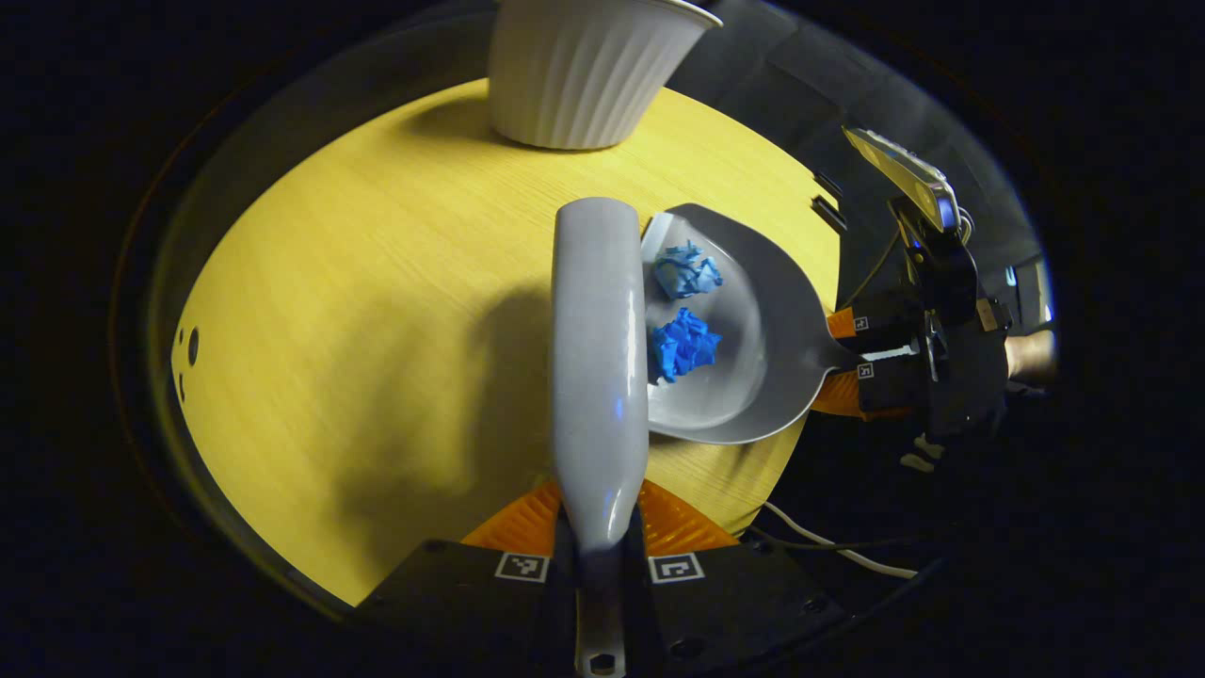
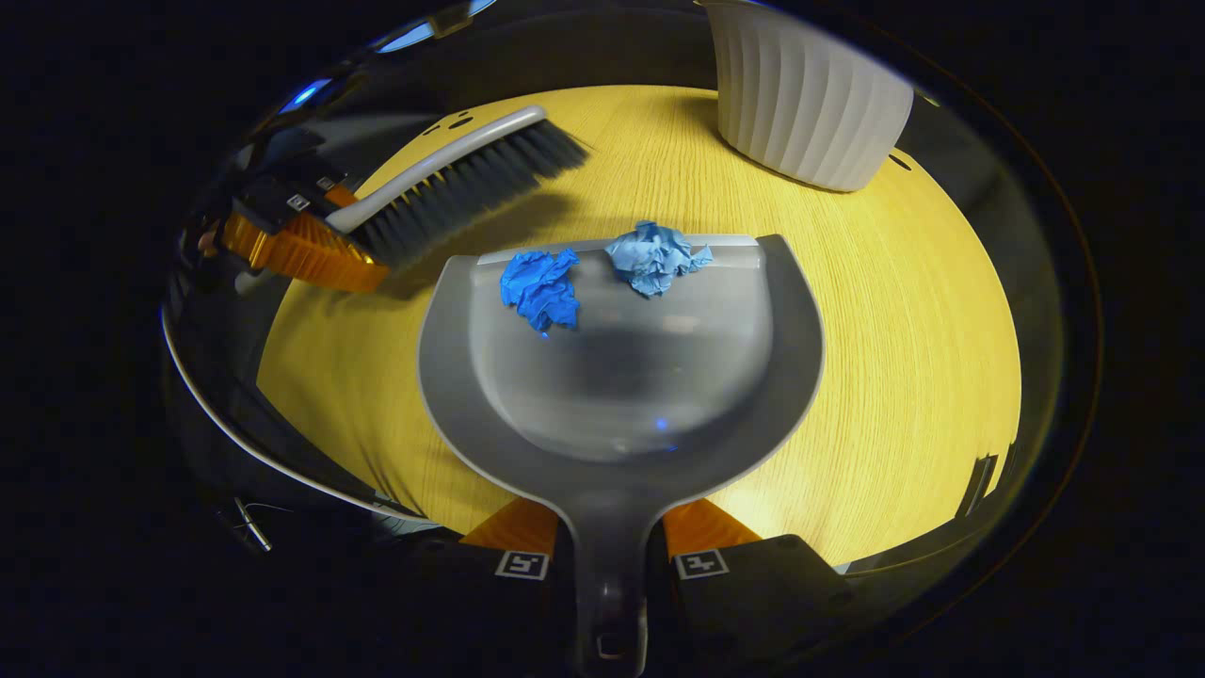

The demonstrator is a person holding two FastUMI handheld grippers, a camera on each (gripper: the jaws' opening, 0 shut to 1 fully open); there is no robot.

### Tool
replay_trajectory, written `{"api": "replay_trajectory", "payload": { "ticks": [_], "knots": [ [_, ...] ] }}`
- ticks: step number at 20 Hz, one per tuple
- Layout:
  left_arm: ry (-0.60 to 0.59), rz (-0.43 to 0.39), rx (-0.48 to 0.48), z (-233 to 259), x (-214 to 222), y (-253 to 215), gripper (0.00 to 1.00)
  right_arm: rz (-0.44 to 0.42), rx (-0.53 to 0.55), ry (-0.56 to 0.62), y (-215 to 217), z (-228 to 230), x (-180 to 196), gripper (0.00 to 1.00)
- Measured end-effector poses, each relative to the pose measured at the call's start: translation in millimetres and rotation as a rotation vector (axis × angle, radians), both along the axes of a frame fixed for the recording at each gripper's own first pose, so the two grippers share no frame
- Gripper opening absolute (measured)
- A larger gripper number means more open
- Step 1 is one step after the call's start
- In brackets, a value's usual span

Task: Pick up the small broom and dustpan from the desktop, sweep the trash into the dustpan with the broom, and then empty the trash into the garbage bin.

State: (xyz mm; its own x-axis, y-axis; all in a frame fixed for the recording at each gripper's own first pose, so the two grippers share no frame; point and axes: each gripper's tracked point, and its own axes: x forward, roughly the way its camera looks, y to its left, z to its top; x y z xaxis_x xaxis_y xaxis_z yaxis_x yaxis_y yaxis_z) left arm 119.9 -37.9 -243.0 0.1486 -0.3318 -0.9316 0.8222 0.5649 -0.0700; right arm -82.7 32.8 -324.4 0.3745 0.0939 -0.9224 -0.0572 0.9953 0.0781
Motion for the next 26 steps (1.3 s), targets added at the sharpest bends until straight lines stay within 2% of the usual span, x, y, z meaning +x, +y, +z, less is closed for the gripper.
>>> {"api": "replay_trajectory", "payload": {
  "ticks": [7,12,13,15,16,17,20,26],
  "knots": [
    [-0.049,0.319,-0.152,-31,-15,56,0.24,0.049,-0.009,-0.011,-14,38,-4,0.34],
    [-0.05,0.474,-0.183,-83,-35,82,0.24,0.074,-0.019,-0.012,-27,87,-6,0.34],
    [-0.046,0.498,-0.18,-91,-39,87,0.27,0.076,-0.016,-0.013,-30,100,-9,0.34],
    [-0.031,0.541,-0.177,-97,-48,89,0.24,0.078,-0.017,-0.01,-42,124,-8,0.34],
    [-0.023,0.561,-0.179,-100,-52,90,0.27,0.081,-0.023,-0.005,-50,138,-7,0.34],
    [-0.007,0.581,-0.195,-102,-54,87,0.24,0.089,-0.041,0.004,-64,157,-8,0.33],
    [0.05,0.665,-0.266,-106,-59,80,0.24,0.102,-0.133,0.004,-96,197,1,0.34],
    [-0.013,0.624,-0.178,-111,-56,86,0.24,0.092,-0.128,-0.026,-116,252,40,0.34]
  ]
}}
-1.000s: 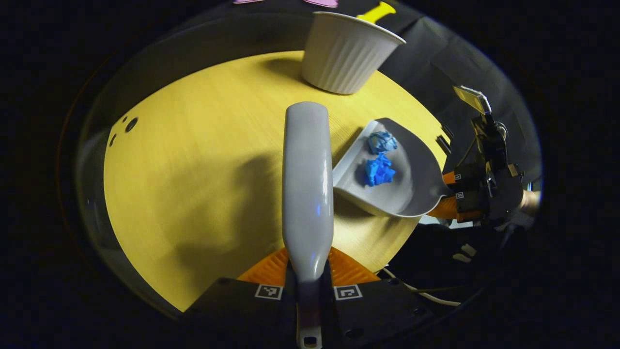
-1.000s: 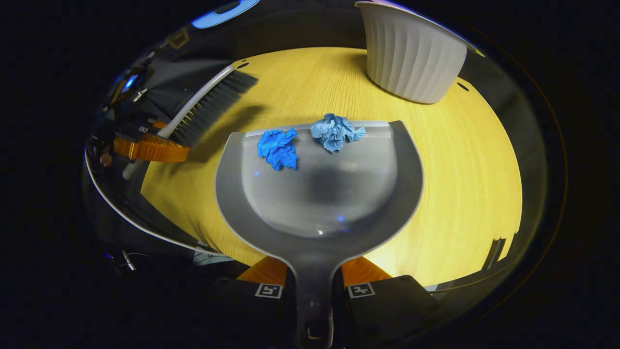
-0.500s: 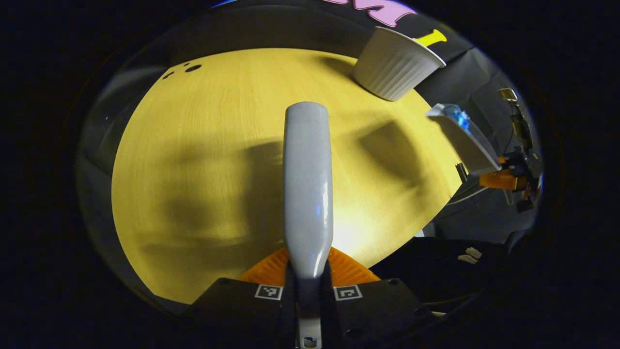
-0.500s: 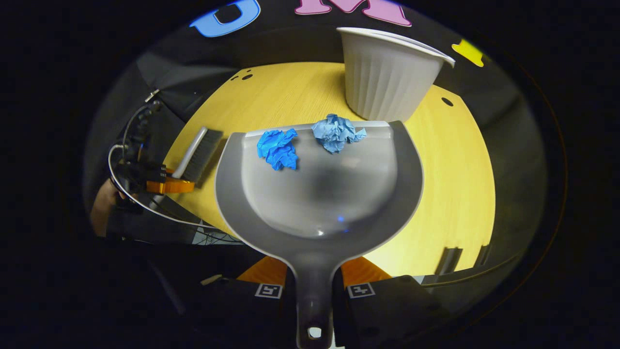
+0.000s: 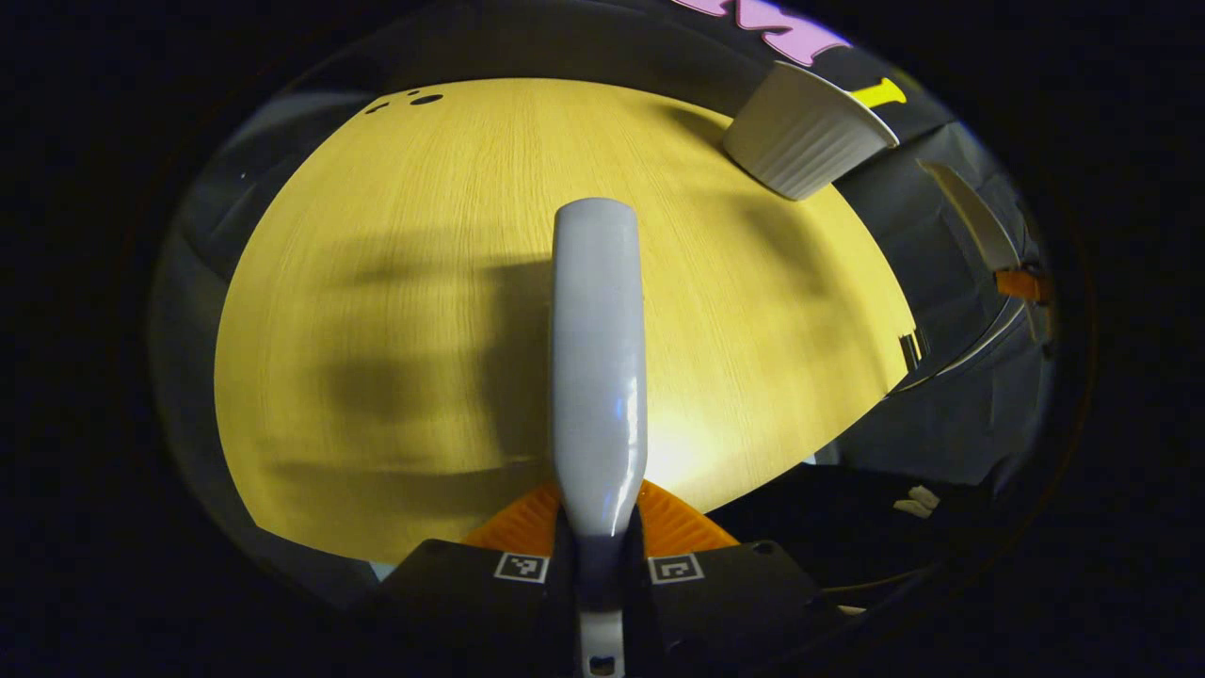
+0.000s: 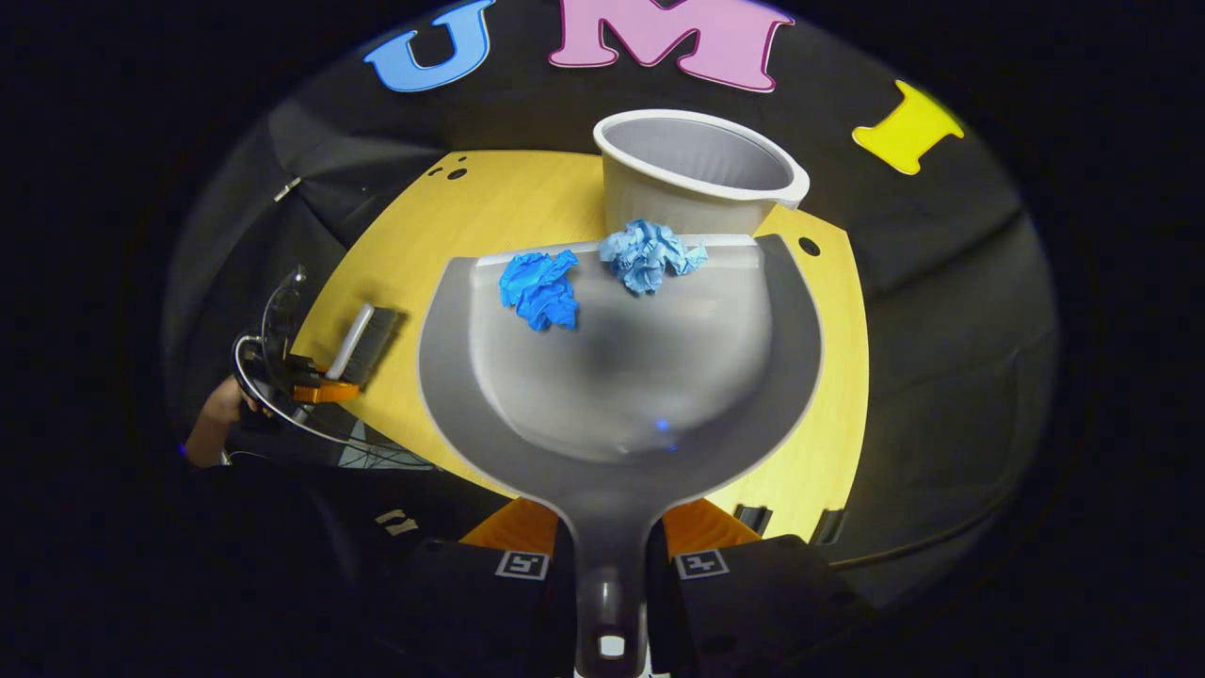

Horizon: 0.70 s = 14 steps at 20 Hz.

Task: Pick up the small broom and dustpan from the desktop, sweep the trash into the dustpan with the broom, and then empty the trash into the garbage bin.

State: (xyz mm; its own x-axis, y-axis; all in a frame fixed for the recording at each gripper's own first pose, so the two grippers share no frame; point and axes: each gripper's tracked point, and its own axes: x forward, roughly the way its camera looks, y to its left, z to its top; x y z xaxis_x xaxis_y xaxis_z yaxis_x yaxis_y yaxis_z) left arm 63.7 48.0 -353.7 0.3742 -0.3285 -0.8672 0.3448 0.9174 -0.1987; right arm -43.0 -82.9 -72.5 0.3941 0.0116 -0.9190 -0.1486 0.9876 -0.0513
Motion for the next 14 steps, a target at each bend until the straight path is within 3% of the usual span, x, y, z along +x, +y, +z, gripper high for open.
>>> {"api": "replay_trajectory", "payload": {
  "ticks": [2,5,10,14],
  "knots": [
    [-0.006,0.006,-0.008,2,0,-1,0.21,-0.049,0.032,-0.003,-8,11,17,0.34],
    [-0.012,0.024,-0.047,8,-1,-2,0.24,-0.084,0.022,-0.047,-27,26,47,0.33],
    [-0.019,0.061,-0.072,35,-4,0,0.24,-0.08,-0.033,-0.137,-53,58,101,0.33],
    [-0.043,0.135,-0.086,57,6,-1,0.24,-0.046,-0.029,-0.146,-67,53,137,0.34]
  ]
}}
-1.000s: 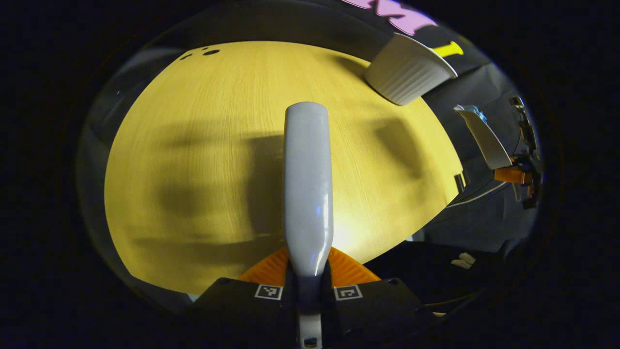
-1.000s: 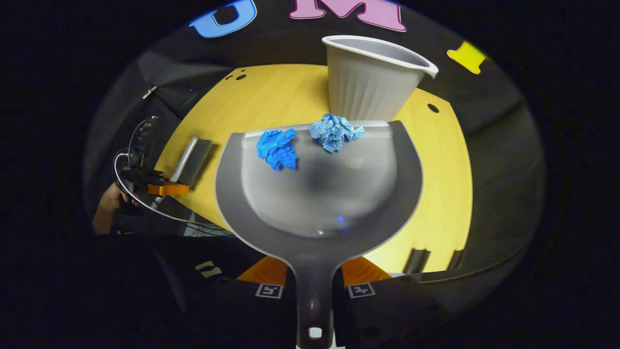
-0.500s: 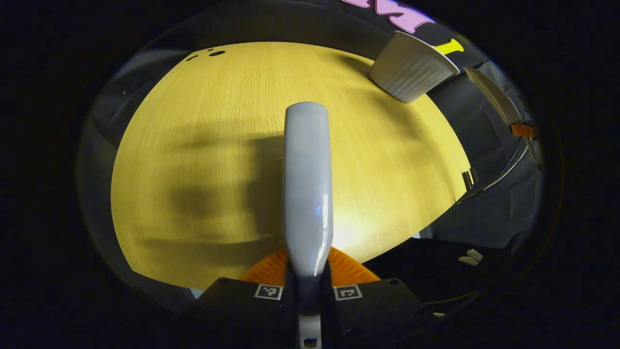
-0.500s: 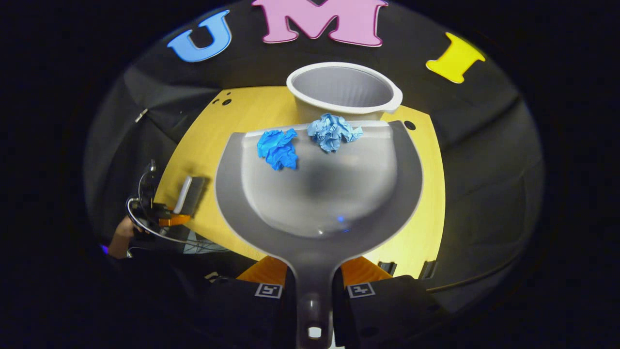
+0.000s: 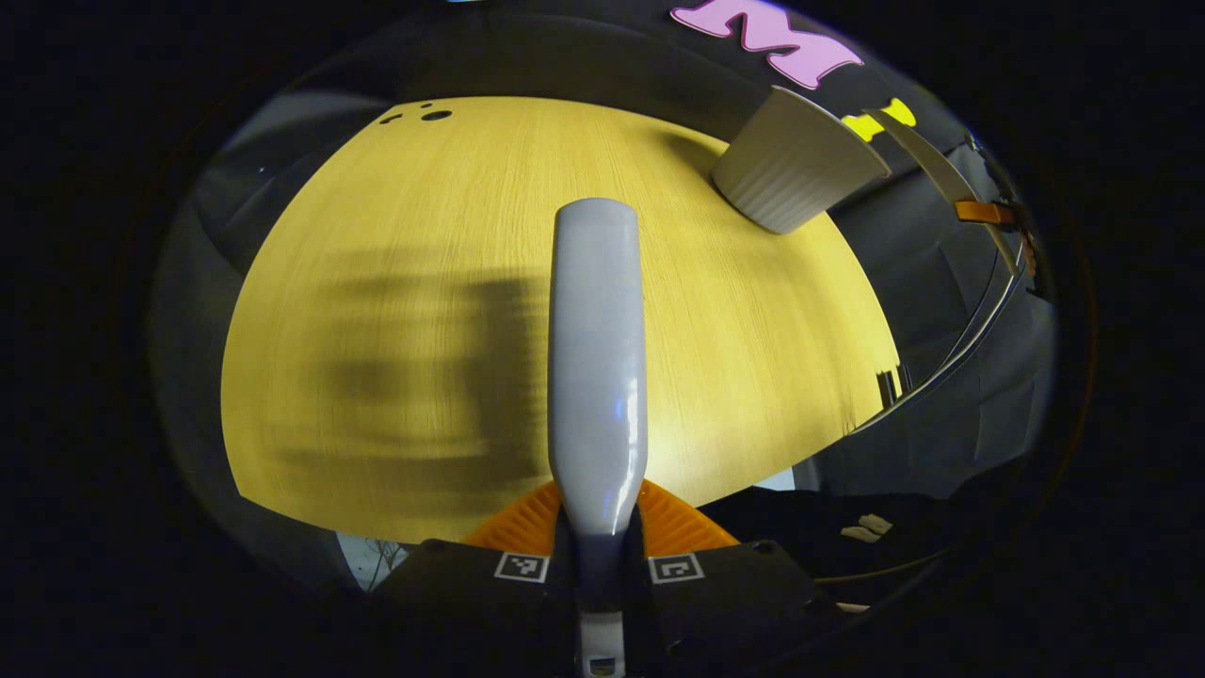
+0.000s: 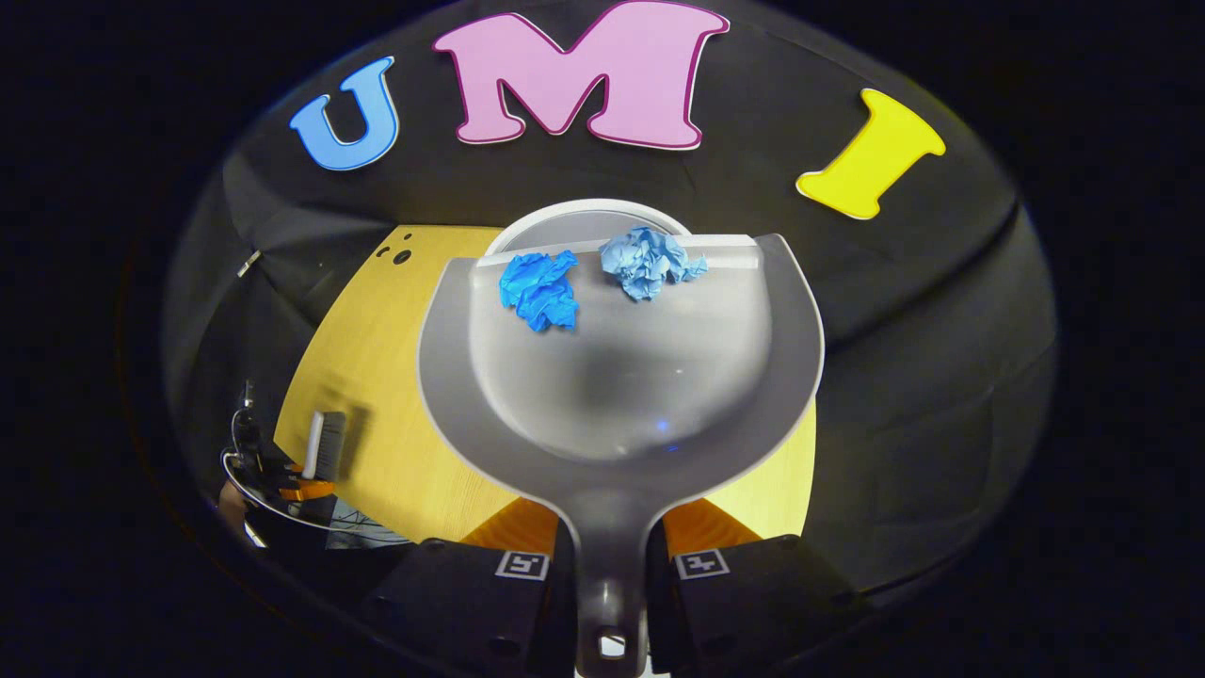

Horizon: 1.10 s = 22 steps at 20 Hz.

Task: Pick up the small broom and dustpan from the desktop, sweep the trash into the dustpan with the broom, and then empty the trash into the garbage bin.

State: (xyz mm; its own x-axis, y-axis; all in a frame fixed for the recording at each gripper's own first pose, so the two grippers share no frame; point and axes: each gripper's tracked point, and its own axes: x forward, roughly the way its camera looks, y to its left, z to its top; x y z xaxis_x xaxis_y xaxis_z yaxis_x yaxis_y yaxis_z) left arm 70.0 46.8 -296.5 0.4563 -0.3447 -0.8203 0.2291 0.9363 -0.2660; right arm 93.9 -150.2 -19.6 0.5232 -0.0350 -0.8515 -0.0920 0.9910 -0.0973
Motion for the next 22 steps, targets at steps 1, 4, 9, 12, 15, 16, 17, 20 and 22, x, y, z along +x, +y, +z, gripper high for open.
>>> {"api": "replay_trajectory", "payload": {
  "ticks": [1,4,9,12,15,16,17,20,22],
  "knots": [
    [-0.005,0.033,-0.013,4,0,-2,0.24,0.025,-0.011,0.008,-4,-5,9,0.33],
    [-0.005,0.141,-0.041,15,-2,-6,0.24,0.099,-0.035,0.024,-16,-18,30,0.33],
    [-0.033,0.24,-0.016,44,-17,1,0.24,0.162,-0.031,0.003,-25,-20,73,0.33],
    [-0.065,0.265,-0.029,51,-19,-3,0.24,0.169,-0.127,-0.082,-34,-15,104,0.33],
    [-0.092,0.261,-0.032,61,-16,6,0.24,0.21,-0.284,-0.146,-38,-16,117,0.33],
    [-0.103,0.258,-0.024,65,-14,11,0.24,0.229,-0.35,-0.168,-38,-17,120,0.34],
    [-0.113,0.255,-0.022,69,-7,11,0.24,0.252,-0.43,-0.199,-39,-18,124,0.34],
    [-0.145,0.262,-0.011,78,4,16,0.24,0.323,-0.618,-0.253,-35,-18,128,0.33],
    [-0.144,0.255,-0.007,78,4,25,0.24,0.336,-0.723,-0.288,-35,-11,131,0.33]
  ]
}}
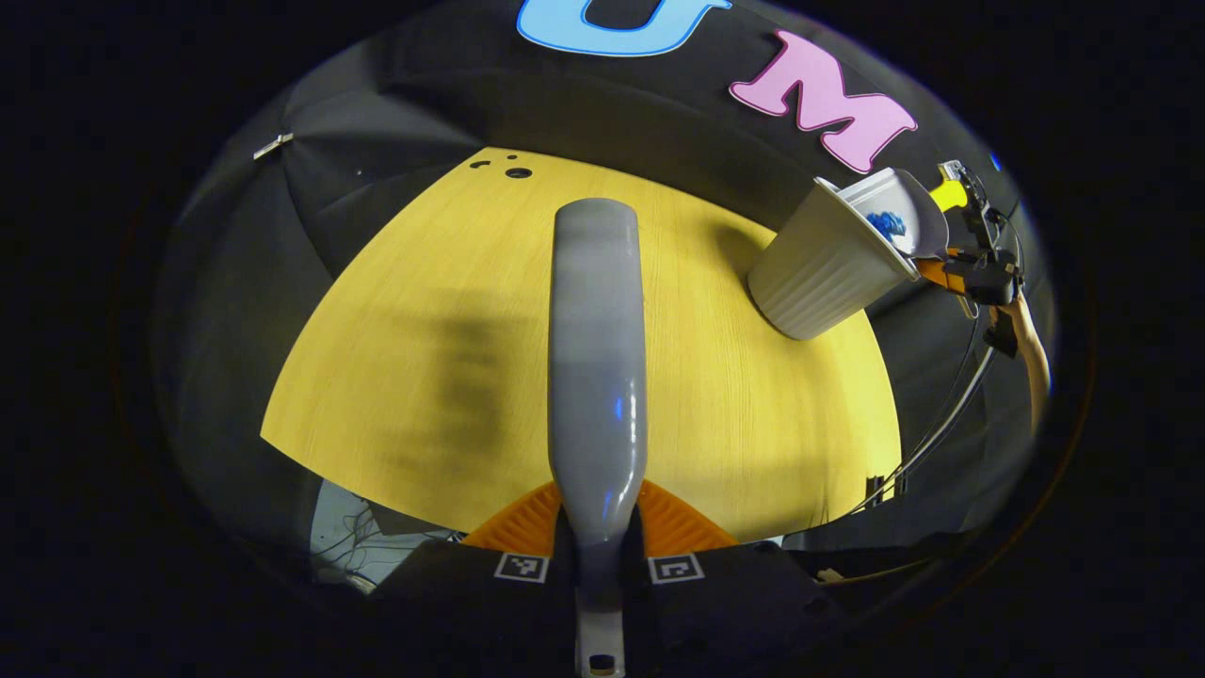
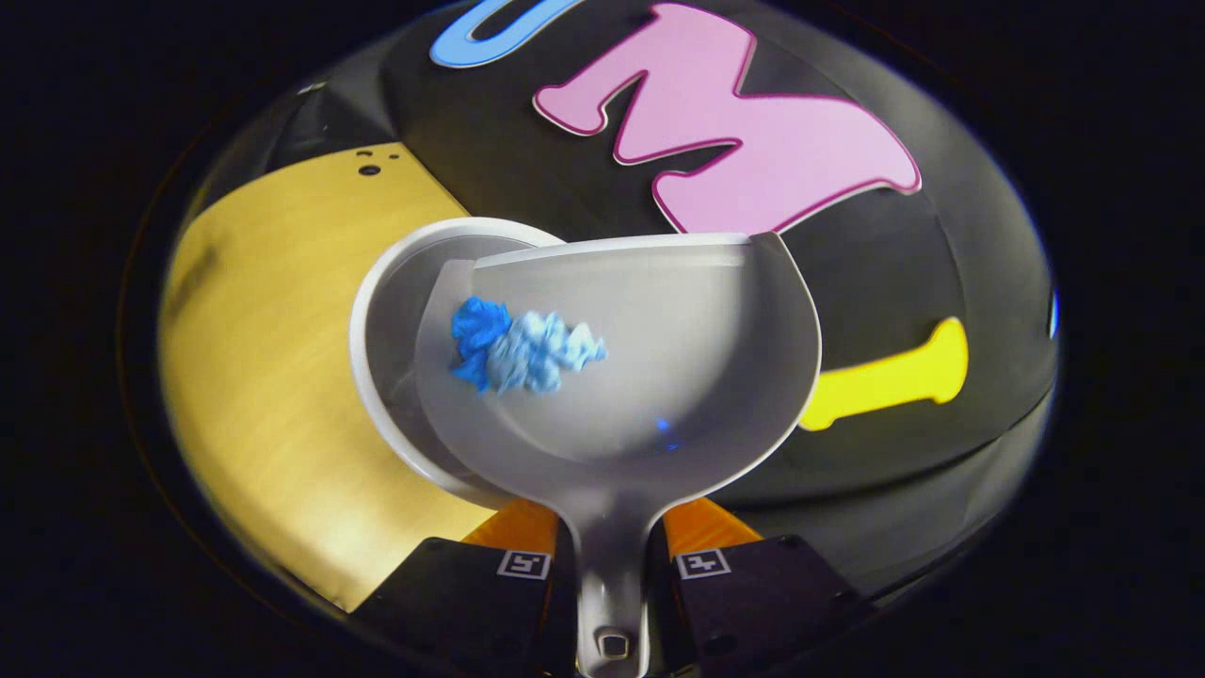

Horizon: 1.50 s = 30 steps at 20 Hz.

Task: Pick up the small broom and dustpan from the desktop, sweep the trash into the dustpan with the broom, and then empty the trash into the garbage bin.

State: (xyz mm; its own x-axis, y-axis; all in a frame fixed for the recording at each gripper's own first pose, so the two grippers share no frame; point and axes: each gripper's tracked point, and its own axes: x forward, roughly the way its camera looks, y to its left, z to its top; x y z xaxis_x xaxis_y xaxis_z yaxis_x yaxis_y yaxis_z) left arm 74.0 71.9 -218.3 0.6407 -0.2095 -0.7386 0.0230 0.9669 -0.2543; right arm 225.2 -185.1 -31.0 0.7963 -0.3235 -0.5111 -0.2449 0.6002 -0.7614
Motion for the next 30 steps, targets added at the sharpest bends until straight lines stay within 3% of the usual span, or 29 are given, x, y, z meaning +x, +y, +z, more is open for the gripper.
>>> {"api": "replay_trajectory", "payload": {
  "ticks": [2,6,8,10,12,14,18,19,23,25,26,30],
  "knots": [
    [0.003,-0.013,0.012,1,0,5,0.28,0.001,-0.06,-0.027,-1,3,1,0.34],
    [0.01,-0.03,0.004,-1,-5,9,0.24,0.014,-0.196,-0.066,-6,8,3,0.33],
    [0.018,-0.035,0.005,-3,-8,10,0.27,0.035,-0.29,-0.087,-8,10,10,0.33],
    [0.023,-0.043,-0.001,-2,-13,8,0.21,0.056,-0.406,-0.119,-12,15,13,0.33],
    [0.028,-0.054,0.002,-2,-17,7,0.24,0.079,-0.49,-0.152,-11,20,14,0.33],
    [0.033,-0.061,0.003,-2,-19,6,0.28,0.091,-0.546,-0.171,-15,26,12,0.33],
    [0.036,-0.07,0.007,1,-24,0,0.21,0.121,-0.619,-0.173,-13,22,13,0.33],
    [0.035,-0.07,0.007,2,-26,-1,0.28,0.128,-0.634,-0.174,-14,20,13,0.33],
    [0.041,-0.07,0.017,0,-31,-5,0.21,0.157,-0.647,-0.181,-11,18,12,0.33],
    [0.039,-0.065,0.025,-1,-33,-6,0.27,0.139,-0.601,-0.173,-13,15,11,0.33],
    [0.036,-0.062,0.029,-1,-34,-7,0.21,0.128,-0.578,-0.168,-14,15,10,0.33],
    [0.016,-0.02,0.034,2,-30,-10,0.24,0.085,-0.455,-0.178,-12,19,3,0.33]
  ]
}}
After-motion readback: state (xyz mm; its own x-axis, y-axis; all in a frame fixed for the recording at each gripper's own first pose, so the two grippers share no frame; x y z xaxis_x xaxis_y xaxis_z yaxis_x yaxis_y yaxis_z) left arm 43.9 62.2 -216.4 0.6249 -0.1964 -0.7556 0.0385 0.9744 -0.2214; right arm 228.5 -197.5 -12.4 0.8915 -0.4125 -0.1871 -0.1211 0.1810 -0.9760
